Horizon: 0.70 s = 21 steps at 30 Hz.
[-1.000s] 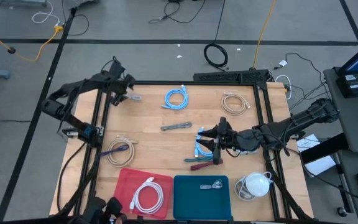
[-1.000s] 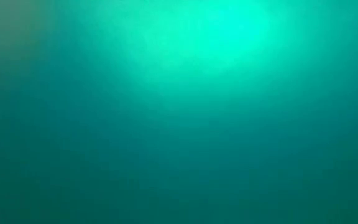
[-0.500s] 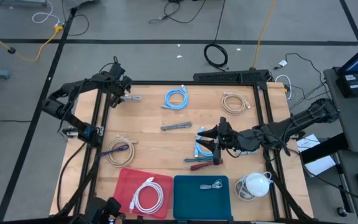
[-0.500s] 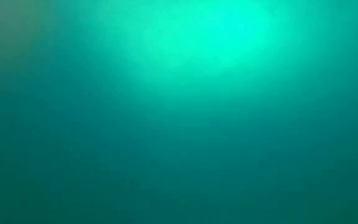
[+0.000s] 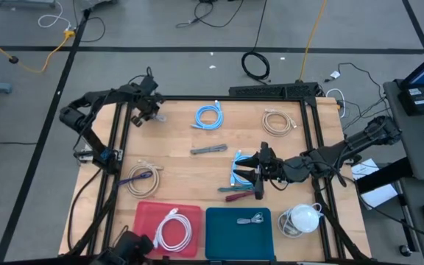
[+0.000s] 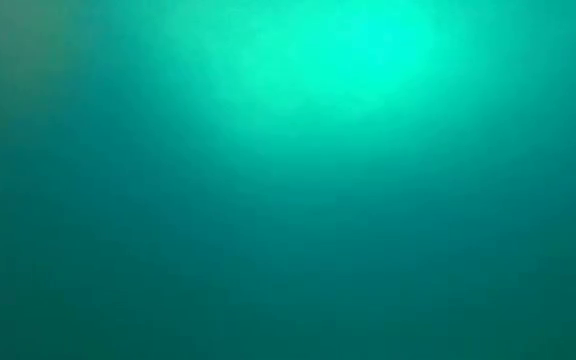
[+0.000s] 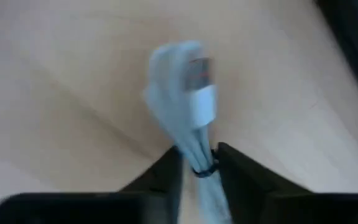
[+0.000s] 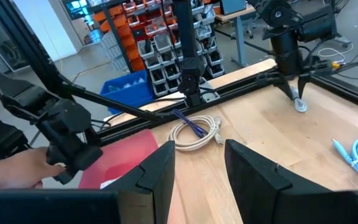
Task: Pick & Place USB Port
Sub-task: Put the top left white USB cable into the blue bin
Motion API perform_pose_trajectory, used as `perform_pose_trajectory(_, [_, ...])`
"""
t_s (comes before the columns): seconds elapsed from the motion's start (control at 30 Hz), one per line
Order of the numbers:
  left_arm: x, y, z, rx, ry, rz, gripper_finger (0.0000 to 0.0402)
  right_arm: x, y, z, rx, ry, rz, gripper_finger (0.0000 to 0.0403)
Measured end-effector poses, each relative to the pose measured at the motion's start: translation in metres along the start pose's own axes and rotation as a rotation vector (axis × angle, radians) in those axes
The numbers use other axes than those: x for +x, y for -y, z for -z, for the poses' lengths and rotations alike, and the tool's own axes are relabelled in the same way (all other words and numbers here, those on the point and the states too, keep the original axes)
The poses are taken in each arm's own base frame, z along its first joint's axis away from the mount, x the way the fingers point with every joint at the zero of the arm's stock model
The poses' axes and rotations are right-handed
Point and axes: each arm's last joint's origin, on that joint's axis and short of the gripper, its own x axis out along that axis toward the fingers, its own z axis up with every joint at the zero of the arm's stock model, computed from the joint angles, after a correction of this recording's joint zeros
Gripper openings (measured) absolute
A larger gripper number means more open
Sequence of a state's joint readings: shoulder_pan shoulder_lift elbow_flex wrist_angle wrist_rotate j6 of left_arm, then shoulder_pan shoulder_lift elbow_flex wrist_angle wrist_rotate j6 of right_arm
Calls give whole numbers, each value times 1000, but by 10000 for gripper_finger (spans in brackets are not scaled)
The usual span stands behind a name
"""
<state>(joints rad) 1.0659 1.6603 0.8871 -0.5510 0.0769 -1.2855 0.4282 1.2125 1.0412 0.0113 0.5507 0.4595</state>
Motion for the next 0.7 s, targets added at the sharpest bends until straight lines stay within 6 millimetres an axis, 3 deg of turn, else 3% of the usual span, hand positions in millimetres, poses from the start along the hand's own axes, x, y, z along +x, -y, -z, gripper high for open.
perform_pose_trajectory(0.1, [-2,-1,2,62,-33,4,21,0,0,0,1,1,-1,132])
perform_pose_trajectory(0.27, [-11,-2,4,131,-70,27,20,0,0,-1,3,7,-5,132])
perform_pose_trajectory(0.47, [-46,5,9,225,-65,230,10,0,-1,-2,8,17,-10,132])
perform_pose_trajectory(0.57, [-77,14,23,443,-70,467,10,0,-1,-3,26,20,-10,132])
perform_pose_trajectory(0.7, [-127,13,65,889,-80,787,10,1,2,-5,82,32,-7,132])
